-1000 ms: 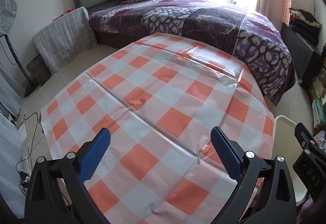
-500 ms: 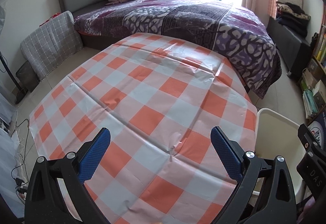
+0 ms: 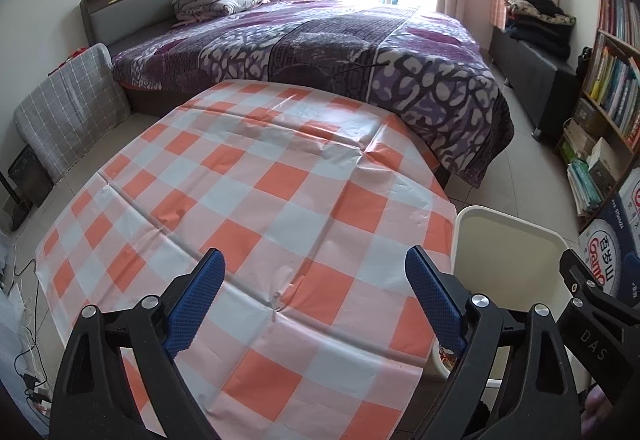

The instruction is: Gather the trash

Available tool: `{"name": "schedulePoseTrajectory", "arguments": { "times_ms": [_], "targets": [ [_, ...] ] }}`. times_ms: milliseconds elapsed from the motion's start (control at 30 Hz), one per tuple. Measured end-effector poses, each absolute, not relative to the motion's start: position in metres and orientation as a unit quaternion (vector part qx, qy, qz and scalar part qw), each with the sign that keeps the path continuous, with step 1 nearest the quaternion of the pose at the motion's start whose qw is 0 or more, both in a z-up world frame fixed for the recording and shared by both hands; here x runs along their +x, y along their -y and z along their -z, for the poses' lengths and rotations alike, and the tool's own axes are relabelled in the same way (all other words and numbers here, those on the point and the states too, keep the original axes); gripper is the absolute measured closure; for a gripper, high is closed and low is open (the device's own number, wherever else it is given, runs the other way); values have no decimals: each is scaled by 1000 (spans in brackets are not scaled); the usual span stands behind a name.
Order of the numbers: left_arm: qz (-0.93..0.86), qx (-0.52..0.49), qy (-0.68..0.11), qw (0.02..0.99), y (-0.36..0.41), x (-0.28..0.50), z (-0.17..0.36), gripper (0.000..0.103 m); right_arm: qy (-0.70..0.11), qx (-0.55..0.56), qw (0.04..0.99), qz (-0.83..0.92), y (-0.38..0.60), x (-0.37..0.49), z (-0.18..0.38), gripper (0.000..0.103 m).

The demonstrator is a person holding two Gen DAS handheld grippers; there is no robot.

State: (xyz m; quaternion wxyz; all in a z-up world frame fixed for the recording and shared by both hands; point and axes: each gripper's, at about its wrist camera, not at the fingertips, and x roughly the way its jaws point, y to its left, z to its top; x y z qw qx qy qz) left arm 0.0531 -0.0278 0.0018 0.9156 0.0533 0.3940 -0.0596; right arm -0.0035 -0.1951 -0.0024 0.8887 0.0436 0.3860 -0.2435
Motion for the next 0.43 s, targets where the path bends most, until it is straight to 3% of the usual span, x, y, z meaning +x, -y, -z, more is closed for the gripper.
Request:
{"name": "schedulePoseTrajectory", "arguments": {
  "times_ms": [167, 267, 433],
  "targets": [
    [66, 53, -399, 913, 31, 54, 1, 20, -380, 46, 891, 242, 197, -5, 1, 7],
    [67, 52, -403, 911, 31, 55, 1, 11, -381, 47, 891, 242, 197, -4, 2, 7],
    [61, 55, -401, 912, 31, 54, 1, 8, -381, 45, 891, 241, 196, -4, 1, 7]
  ]
}}
